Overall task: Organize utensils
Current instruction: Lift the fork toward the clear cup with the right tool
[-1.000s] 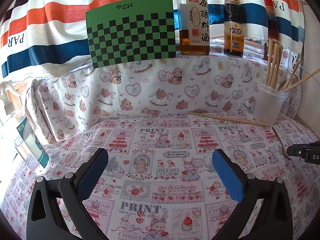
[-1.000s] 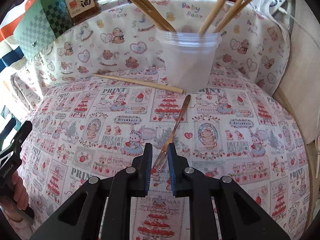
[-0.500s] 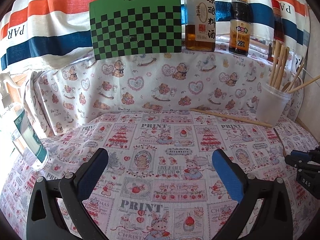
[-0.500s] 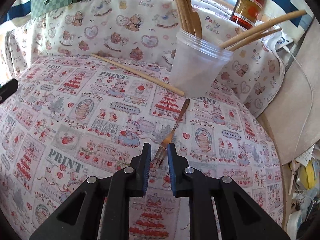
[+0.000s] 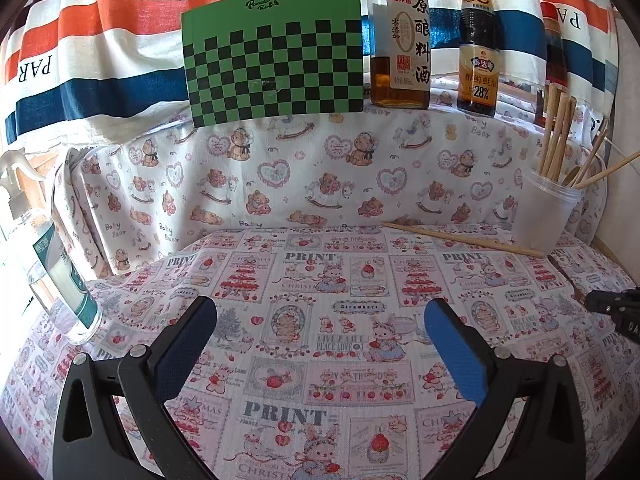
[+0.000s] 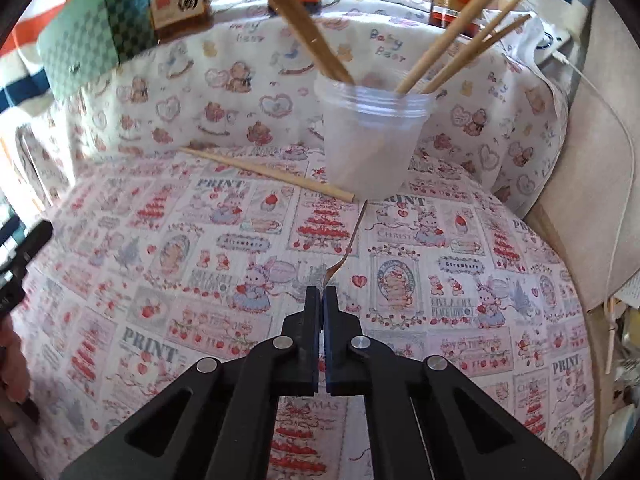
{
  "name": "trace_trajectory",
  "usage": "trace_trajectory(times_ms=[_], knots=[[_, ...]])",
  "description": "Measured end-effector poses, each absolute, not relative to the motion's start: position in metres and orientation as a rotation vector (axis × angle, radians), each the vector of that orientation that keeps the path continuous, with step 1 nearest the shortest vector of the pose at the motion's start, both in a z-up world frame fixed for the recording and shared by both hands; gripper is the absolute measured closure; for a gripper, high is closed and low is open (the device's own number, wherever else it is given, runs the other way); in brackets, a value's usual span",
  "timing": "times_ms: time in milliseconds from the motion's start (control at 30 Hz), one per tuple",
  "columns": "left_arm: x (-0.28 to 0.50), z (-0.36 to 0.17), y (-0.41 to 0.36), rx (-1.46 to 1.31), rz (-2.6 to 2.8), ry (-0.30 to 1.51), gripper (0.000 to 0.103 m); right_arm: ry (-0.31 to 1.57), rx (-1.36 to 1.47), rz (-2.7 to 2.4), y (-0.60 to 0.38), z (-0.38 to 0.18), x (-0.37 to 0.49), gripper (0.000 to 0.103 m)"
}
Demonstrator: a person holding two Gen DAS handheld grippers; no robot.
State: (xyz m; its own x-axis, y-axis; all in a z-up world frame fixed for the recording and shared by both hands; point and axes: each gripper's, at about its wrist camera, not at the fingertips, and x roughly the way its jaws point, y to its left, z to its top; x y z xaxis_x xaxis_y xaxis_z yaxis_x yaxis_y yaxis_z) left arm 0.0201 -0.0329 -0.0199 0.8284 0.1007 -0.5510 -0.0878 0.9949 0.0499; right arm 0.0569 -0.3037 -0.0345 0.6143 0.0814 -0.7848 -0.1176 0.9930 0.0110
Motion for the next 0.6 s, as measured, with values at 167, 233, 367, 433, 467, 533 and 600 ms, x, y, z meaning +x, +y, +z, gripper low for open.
trace_trajectory(times_ms=[167,233,367,433,467,533,600], knots=[[0.018,-0.018,-0.033,0.029,0.104,0.570,0.000,0.861,0.153,0.206,-0.332,-0.009,0.048,0.101],[0.016,-0.017,-0.034,0.032,0.102,0.557,0.000,0.840,0.227,0.270,-0.342,0.001,0.045,0.101],[0.004,-0.009,-0.042,0.103,0.120,0.459,0.005,0.792,0.261,0.241,-0.353,0.012,0.041,0.101],[-0.002,-0.002,-0.049,0.128,0.081,0.420,0.006,0.782,0.277,0.248,-0.357,0.016,0.040,0.101],[-0.002,0.002,-0.053,0.129,0.048,0.414,0.006,0.780,0.286,0.253,-0.359,0.016,0.041,0.101],[0.005,0.010,-0.065,0.131,0.015,0.442,0.006,0.775,0.304,0.241,-0.363,0.017,0.043,0.101],[0.023,0.014,-0.082,0.153,-0.019,0.531,0.006,0.772,0.344,0.227,-0.374,0.019,0.045,0.101]])
